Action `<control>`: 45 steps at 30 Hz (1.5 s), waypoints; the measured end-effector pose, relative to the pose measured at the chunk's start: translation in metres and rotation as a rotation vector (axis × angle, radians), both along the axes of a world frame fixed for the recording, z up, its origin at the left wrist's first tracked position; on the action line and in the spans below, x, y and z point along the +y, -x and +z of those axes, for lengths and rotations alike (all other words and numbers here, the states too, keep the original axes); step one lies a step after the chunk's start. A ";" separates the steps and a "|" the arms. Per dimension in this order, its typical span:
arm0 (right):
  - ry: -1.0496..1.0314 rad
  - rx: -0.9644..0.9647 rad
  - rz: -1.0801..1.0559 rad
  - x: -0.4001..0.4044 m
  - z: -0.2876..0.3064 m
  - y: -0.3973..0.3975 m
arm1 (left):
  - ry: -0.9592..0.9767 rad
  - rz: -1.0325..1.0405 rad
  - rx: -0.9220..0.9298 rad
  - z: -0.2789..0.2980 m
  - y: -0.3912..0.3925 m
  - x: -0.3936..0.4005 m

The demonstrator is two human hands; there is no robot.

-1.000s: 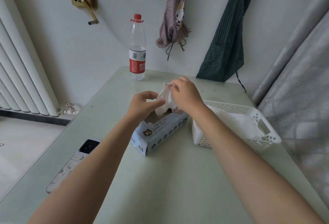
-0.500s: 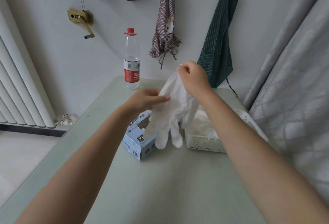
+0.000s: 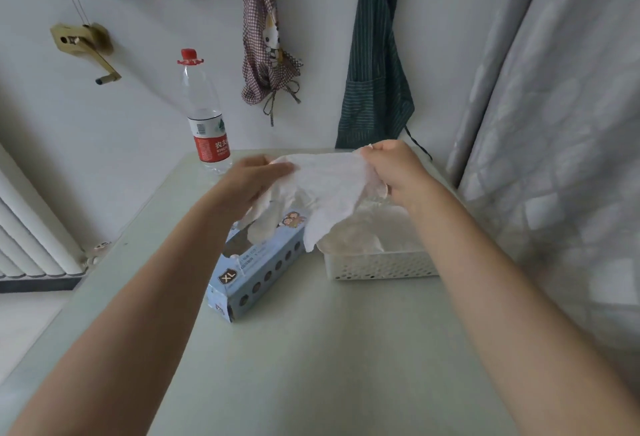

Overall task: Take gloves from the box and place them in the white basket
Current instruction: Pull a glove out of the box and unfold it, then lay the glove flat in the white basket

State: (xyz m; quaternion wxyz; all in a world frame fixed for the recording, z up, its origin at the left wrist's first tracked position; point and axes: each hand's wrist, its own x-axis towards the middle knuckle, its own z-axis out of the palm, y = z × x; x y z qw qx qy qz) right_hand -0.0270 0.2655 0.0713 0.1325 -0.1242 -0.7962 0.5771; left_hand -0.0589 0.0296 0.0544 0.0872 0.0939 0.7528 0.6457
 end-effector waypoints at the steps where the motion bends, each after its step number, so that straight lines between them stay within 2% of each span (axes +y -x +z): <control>1: -0.065 -0.015 -0.044 0.012 -0.010 -0.002 | 0.085 0.052 0.039 0.002 0.003 0.015; 3: -0.217 -0.048 -0.108 0.035 -0.029 -0.008 | 0.252 0.167 0.093 -0.001 0.011 0.045; 5: -0.335 -0.085 -0.159 0.061 -0.052 -0.011 | 0.465 0.188 0.190 -0.014 0.017 0.070; 7: -0.398 -0.117 -0.185 0.083 -0.068 -0.015 | 0.660 0.127 0.343 -0.032 0.017 0.093; 12: -0.550 -0.086 -0.225 0.103 -0.081 -0.018 | 0.804 -0.200 0.551 -0.059 -0.006 0.135; 15: -0.796 -0.072 -0.258 0.110 -0.083 -0.020 | 1.007 -0.282 0.569 -0.067 -0.014 0.150; 18: -1.098 -0.119 -0.268 0.114 -0.086 -0.026 | 1.129 -0.324 0.506 -0.074 -0.016 0.157; 21: -1.220 -0.171 -0.253 0.115 -0.090 -0.029 | 1.192 -0.386 0.436 -0.082 -0.014 0.158; 25: -1.172 -0.158 -0.280 0.112 -0.088 -0.030 | 1.169 -0.393 0.430 -0.078 -0.015 0.158; 31: -1.087 -0.011 -0.218 0.079 -0.061 -0.022 | 0.786 -0.038 0.629 -0.051 -0.012 0.124; 37: -0.961 0.171 0.115 -0.028 -0.053 -0.003 | 0.704 0.259 0.350 -0.036 -0.012 0.028; 41: -0.907 0.151 0.286 -0.088 -0.063 0.009 | 0.788 0.345 0.311 -0.046 -0.007 -0.028; 45: -0.870 0.065 0.398 -0.131 -0.079 0.022 | 0.796 0.331 0.240 -0.072 0.000 -0.073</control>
